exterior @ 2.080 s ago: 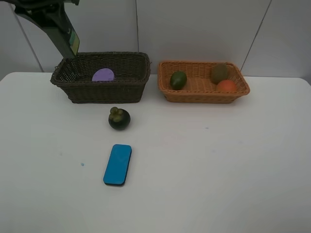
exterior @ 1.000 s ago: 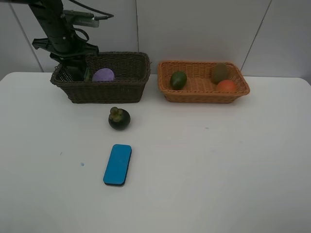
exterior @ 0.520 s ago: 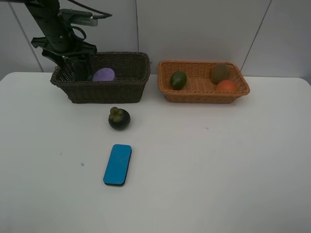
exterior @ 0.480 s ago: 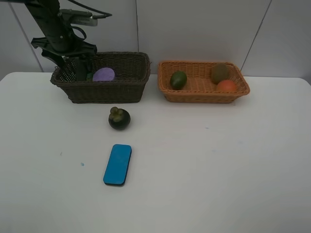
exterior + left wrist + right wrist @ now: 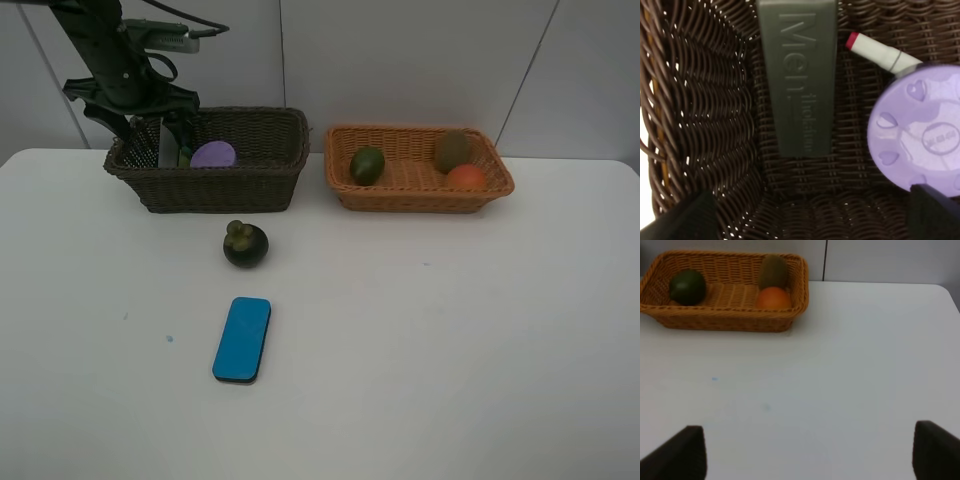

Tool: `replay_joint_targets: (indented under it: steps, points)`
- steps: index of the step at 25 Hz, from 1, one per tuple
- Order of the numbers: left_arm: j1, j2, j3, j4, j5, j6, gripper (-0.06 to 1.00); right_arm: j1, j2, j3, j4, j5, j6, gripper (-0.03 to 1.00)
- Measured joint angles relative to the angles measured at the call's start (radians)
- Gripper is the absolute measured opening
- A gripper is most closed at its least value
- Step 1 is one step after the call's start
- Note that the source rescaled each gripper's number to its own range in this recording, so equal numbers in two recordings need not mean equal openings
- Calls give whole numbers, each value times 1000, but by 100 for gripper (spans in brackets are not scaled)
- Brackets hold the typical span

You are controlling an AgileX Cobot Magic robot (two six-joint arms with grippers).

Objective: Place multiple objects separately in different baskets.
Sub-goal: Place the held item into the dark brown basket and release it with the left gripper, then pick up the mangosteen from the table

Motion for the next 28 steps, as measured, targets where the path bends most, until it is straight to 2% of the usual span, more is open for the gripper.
replay_joint_targets:
  steps: [10,16,22,28]
  points:
    - [0,-87,0,-136,57,0,100,0,0,0,0,0,0,100]
    - [-43,-182,0,-151,130,34,100,0,0,0,0,0,0,100]
    - [-164,-204,-1,-176,233,176,100,0,0,0,0,0,0,100]
    - [-266,-204,7,-180,250,345,100,0,0,0,0,0,0,100]
